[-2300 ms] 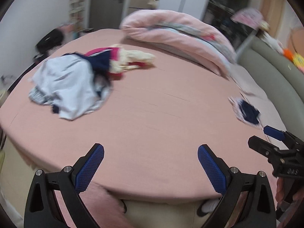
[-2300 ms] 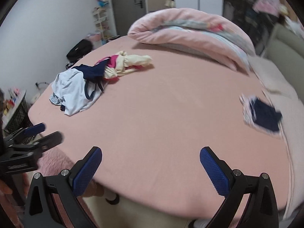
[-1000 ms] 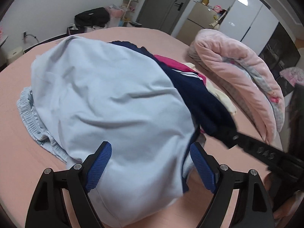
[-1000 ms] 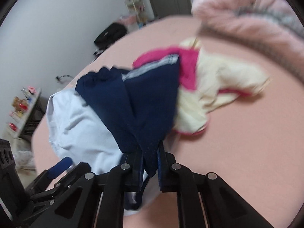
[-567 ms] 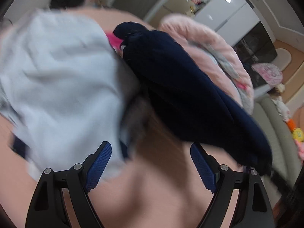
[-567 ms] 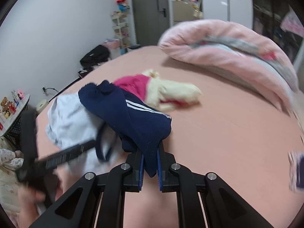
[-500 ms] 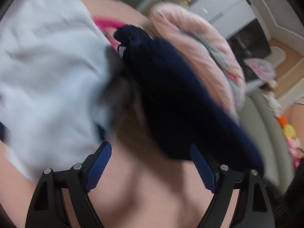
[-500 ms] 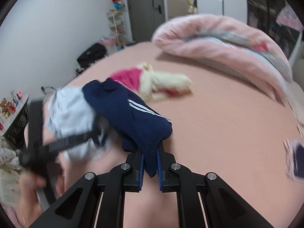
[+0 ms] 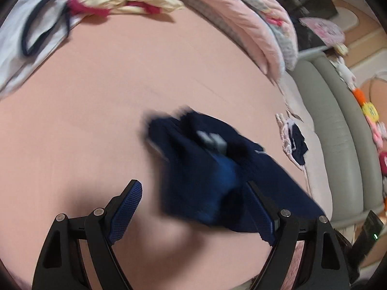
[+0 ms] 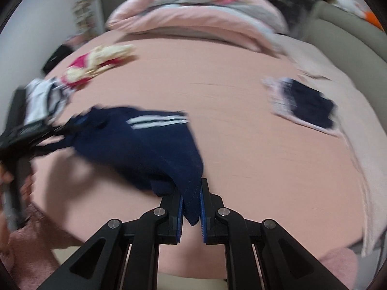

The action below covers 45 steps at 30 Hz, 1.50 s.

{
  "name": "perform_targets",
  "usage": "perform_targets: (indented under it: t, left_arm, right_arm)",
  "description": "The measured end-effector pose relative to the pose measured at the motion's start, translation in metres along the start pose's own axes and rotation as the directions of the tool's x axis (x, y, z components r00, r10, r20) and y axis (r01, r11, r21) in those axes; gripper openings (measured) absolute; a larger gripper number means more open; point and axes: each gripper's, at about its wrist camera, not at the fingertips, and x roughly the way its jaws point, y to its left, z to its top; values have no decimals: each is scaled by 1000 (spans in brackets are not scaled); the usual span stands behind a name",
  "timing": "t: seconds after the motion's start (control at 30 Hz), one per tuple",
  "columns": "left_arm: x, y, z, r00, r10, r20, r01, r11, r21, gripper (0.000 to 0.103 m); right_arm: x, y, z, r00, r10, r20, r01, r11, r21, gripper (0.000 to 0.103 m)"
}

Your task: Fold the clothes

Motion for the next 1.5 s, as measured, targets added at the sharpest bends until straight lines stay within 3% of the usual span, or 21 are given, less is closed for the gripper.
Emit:
perform_targets:
  t: [0.07, 0.17, 0.27, 0.37, 0.4, 0.43, 0.53, 0.67, 0.73, 0.8, 0.87, 0.93, 0.97, 1.03, 1.1, 1.2, 1.23, 1.3, 1.4, 1.5]
  left_arm:
    - [4, -5, -9, 1000, 18, -13, -18, 1000, -15, 85]
    - [14, -24, -8, 997, 59, -40, -57, 997, 52, 85]
    - [26, -46, -10, 995, 91, -45, -83, 987, 139, 85]
    - [51, -60, -18, 980, 183, -75, -164, 963, 213, 83]
    - [61, -63, -22, 975, 193, -109, -164, 960, 227, 67]
    - [65, -65, -28, 974, 185, -129, -152, 961, 232, 46]
    - [59, -72, -50, 981, 155, -118, -124, 964, 237, 27]
    - [44, -57, -73, 981, 62, -185, -38, 991, 130, 24]
    - [34, -57, -76, 980, 51, -193, -22, 988, 153, 24]
    - [21, -61, -71, 984, 71, -161, -39, 980, 194, 26]
    - [19, -72, -61, 985, 139, -105, -107, 958, 265, 34]
    - [24, -86, -49, 972, 234, -32, -208, 911, 355, 54]
    - [30, -93, -41, 957, 290, 0, -266, 877, 401, 55]
    - [43, -100, -28, 939, 344, 12, -314, 842, 439, 55]
    - [47, -99, -17, 932, 363, 19, -330, 824, 461, 55]
    - [58, -97, -8, 927, 374, 31, -334, 785, 521, 55]
    - [65, -94, -9, 924, 383, 11, -329, 780, 532, 46]
    - [78, -87, -13, 916, 400, -29, -319, 770, 553, 16]
    - [65, -89, -25, 931, 364, 9, -304, 765, 567, 14]
    - [41, -93, -43, 950, 311, -8, -257, 800, 542, 11]
  right_arm:
    - [9, -34, 2, 997, -64, -40, 66, 996, 55, 15]
    - [9, -67, 6, 995, -80, -58, 87, 987, 137, 19]
    - [-12, -66, 4, 998, -48, 49, 38, 981, 188, 30]
    - [-26, -41, 7, 992, 46, 121, -68, 982, 177, 42]
    - [-25, -30, 7, 988, 100, 115, -117, 981, 155, 46]
    - [-21, -18, 6, 983, 159, 94, -171, 977, 130, 49]
    - [-10, 13, 2, 951, 308, 27, -309, 948, 70, 51]
    - [21, 43, -26, 908, 407, -102, -398, 912, 96, 51]
    - [37, 51, -41, 887, 433, -159, -415, 900, 132, 51]
    - [47, 55, -51, 888, 413, -203, -393, 910, 131, 51]
    - [47, 51, -57, 902, 383, -197, -364, 923, 126, 51]
    - [47, 44, -59, 908, 375, -186, -352, 925, 147, 51]
    - [50, 39, -59, 906, 379, -191, -351, 922, 162, 52]
    - [55, 38, -60, 896, 391, -209, -358, 916, 180, 54]
    - [60, 40, -62, 880, 414, -232, -376, 907, 192, 59]
    - [72, 55, -62, 824, 497, -273, -452, 866, 213, 63]
    - [77, 60, -60, 822, 500, -272, -455, 865, 213, 64]
    - [88, 67, -53, 829, 493, -263, -450, 868, 210, 64]
    - [90, 59, -35, 870, 454, -194, -409, 883, 230, 63]
    - [80, 34, -12, 946, 307, -103, -283, 939, 197, 61]
